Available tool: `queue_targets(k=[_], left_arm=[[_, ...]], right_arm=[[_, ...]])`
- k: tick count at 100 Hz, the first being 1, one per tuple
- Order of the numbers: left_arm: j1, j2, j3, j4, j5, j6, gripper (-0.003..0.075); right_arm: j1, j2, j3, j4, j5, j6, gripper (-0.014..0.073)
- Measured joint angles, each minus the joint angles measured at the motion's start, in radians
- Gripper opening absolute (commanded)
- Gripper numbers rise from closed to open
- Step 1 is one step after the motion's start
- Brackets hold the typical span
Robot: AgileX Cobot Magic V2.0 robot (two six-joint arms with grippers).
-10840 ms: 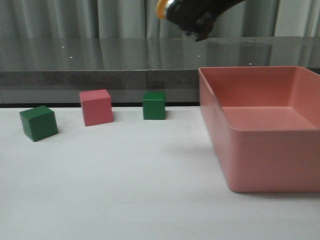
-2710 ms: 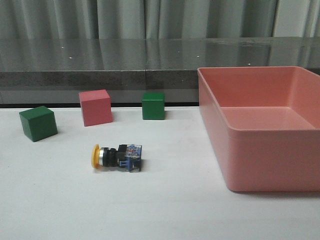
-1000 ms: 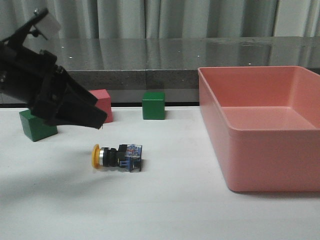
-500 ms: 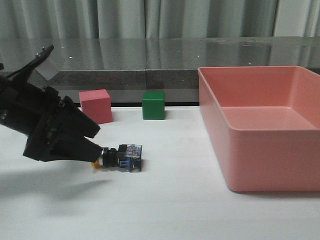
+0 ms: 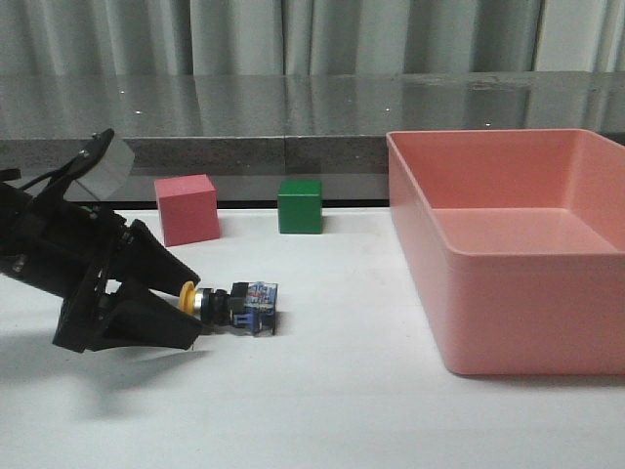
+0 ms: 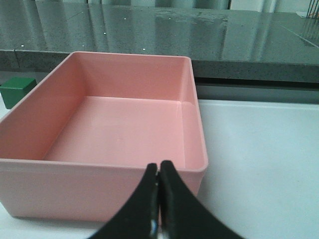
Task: Place and stand button with both arms
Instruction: 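Lower the left gripper toward the lying button's blue terminal end, then close the left gripper around the button body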
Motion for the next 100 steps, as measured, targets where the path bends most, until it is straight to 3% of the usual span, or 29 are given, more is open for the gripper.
queue_targets(k=[55, 67, 86, 100], left_arm=[[-0.029, 0.000, 0.000, -0.018, -0.013, 0.043, 0.0490], [-0.029, 0.000, 0.000, -0.021, -0.016, 0.045, 0.0382], [-0.029, 0.000, 0.000, -0.022, -0.022, 0.045, 0.0113], [-0.029, 0.000, 0.000, -0.022, -0.022, 0.045, -0.0019]], right_arm=[[0.000, 0.000, 0.000, 0.000, 0.000, 0.000, -0.0057], [0.000, 0.000, 0.000, 0.000, 0.000, 0.000, -0.0057], [0.000, 0.000, 0.000, 0.000, 0.000, 0.000, -0.0057], [0.000, 0.000, 0.000, 0.000, 0.000, 0.000, -0.0057]])
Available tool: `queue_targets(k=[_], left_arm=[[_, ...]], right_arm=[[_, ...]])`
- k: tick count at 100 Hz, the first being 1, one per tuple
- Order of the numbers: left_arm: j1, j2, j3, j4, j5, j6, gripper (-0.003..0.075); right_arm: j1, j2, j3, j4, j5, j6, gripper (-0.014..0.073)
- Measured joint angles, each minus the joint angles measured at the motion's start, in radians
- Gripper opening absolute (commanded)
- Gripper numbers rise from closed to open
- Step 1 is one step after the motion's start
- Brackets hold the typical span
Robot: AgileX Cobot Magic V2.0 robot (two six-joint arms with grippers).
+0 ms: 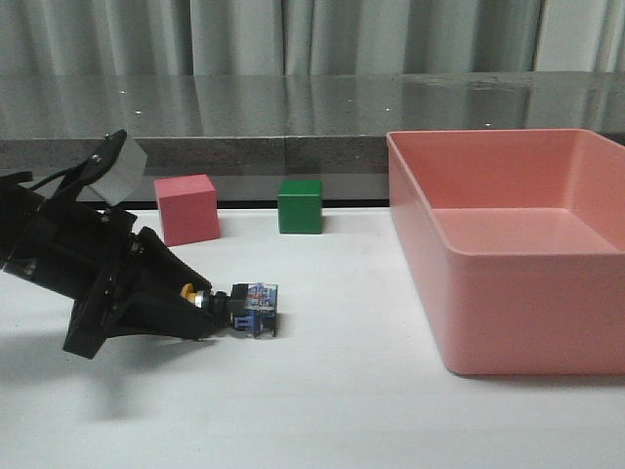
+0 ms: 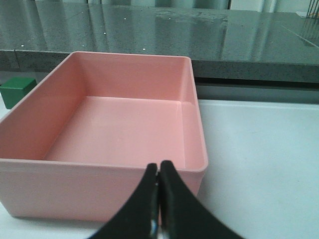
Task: Place and stand button with both arms
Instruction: 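Close the left gripper around the button body, then lift the button with the left gripper and rotate it upright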
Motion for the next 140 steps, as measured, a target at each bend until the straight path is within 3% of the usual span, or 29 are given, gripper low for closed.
queue_targets(k=[27, 46, 61, 79, 102, 119, 140], left_arm=[[0.031, -0.032, 0.000, 0.019, 0.109, -0.032, -0.0019], [0.098, -0.200, 0.000, 0.073, 0.101, -0.172, -0.0019], [0.112, -0.382, -0.008, 0.148, 0.001, -0.339, -0.0018], [0.099, -0.523, -0.118, 0.443, -0.022, -0.700, -0.0019], [0.040, -0.549, -0.366, 0.858, 0.123, -1.141, -0.0019], [-0.065, -0.549, -0.498, 1.139, 0.203, -1.384, -0.0019], [-0.222, -0.542, -0.532, 1.440, 0.281, -1.592, -0.0019]], right_arm=[[0.000, 0.000, 0.000, 0.000, 0.000, 0.000, -0.0057], [0.000, 0.000, 0.000, 0.000, 0.000, 0.000, -0.0057], [0.000, 0.000, 0.000, 0.000, 0.000, 0.002, -0.0057], [0.000, 0.000, 0.000, 0.000, 0.000, 0.002, -0.0057], [0.000, 0.000, 0.000, 0.000, 0.000, 0.002, -0.0057], [0.000, 0.000, 0.000, 0.000, 0.000, 0.002, -0.0057], [0.000, 0.000, 0.000, 0.000, 0.000, 0.002, -0.0057]])
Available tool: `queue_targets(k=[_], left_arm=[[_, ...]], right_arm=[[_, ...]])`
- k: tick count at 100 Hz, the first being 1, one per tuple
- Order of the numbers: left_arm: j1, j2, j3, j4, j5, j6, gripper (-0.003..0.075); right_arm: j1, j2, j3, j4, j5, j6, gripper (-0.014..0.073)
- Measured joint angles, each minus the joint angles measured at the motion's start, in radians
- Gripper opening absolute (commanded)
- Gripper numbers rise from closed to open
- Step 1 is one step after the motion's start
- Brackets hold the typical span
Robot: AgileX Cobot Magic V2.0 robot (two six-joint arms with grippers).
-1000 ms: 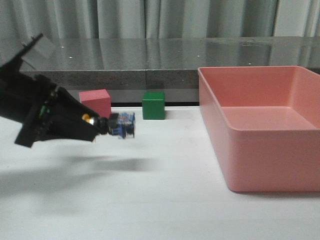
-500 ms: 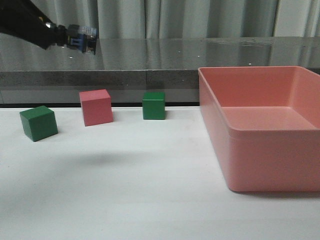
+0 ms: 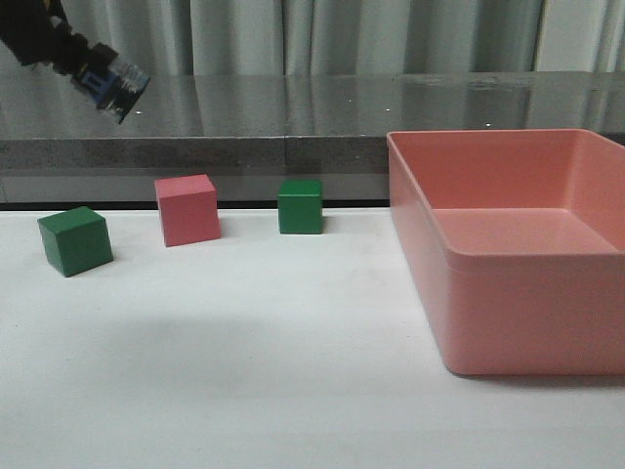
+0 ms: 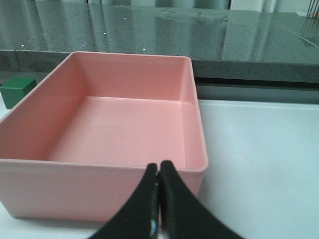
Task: Place and stand button with both arms
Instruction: 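Lift the button with the left gripper and rotate it upright, then lower the upright button onto the table with the left gripper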
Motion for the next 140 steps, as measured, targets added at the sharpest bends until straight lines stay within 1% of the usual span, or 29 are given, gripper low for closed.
queue_targets(k=[13, 27, 43, 62, 79, 112, 140], left_arm=[[-0.087, 0.044, -0.019, 0.156, 0.048, -0.092, -0.0019], [-0.165, 0.129, -0.036, 0.303, 0.051, -0.184, -0.0018], [-0.219, 0.225, -0.038, 0.392, 0.049, -0.224, -0.0018], [-0.239, 0.310, -0.038, 0.410, 0.042, -0.239, -0.0018], [-0.248, 0.366, -0.038, 0.442, 0.038, -0.305, -0.0018], [-0.286, 0.403, -0.035, 0.471, 0.032, -0.318, -0.0018], [-0.290, 0.421, 0.002, 0.487, 0.025, -0.318, -0.0018]], right_arm=[[0.000, 0.000, 0.000, 0.000, 0.000, 0.000, -0.0057], [0.000, 0.000, 0.000, 0.000, 0.000, 0.000, -0.0057], [0.000, 0.000, 0.000, 0.000, 0.000, 0.000, -0.0057], [0.000, 0.000, 0.000, 0.000, 0.000, 0.000, -0.0057], [0.000, 0.000, 0.000, 0.000, 0.000, 0.000, -0.0057], [0.000, 0.000, 0.000, 0.000, 0.000, 0.000, -0.0057], [0.000, 0.000, 0.000, 0.000, 0.000, 0.000, -0.0057]])
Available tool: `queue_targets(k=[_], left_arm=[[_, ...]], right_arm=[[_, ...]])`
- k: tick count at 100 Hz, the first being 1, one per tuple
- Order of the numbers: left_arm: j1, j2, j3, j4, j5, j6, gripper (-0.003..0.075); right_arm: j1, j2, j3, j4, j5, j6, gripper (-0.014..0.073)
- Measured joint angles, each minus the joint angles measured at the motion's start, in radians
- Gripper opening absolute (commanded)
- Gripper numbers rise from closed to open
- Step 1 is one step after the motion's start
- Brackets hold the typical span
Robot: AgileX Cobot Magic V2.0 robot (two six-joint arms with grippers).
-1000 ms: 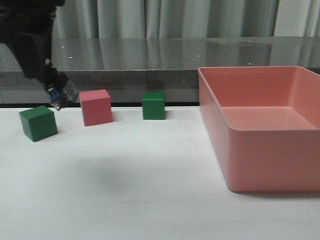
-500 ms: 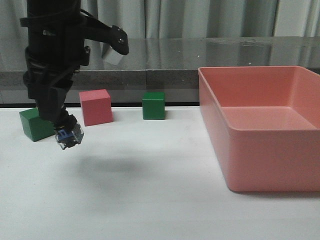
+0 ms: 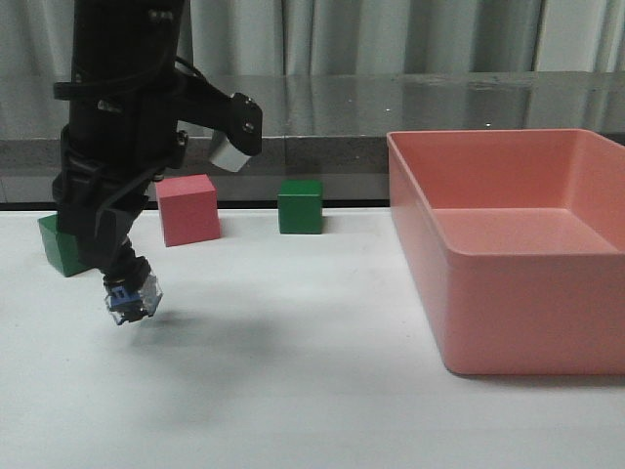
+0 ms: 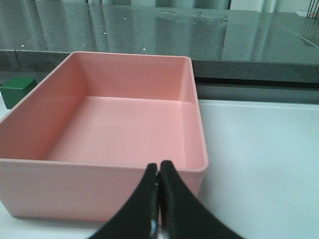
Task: Place and stand button with both arms
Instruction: 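Lower the upright button onto the table with the left gripper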
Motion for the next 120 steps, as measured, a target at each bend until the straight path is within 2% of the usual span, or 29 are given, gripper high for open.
queue_targets(k=[120], left_arm=[[0.000, 0.050, 0.000, 0.006, -0.004, 0.000, -0.0018]], right_arm=[[0.000, 0.000, 0.000, 0.000, 0.000, 0.000, -0.0057]])
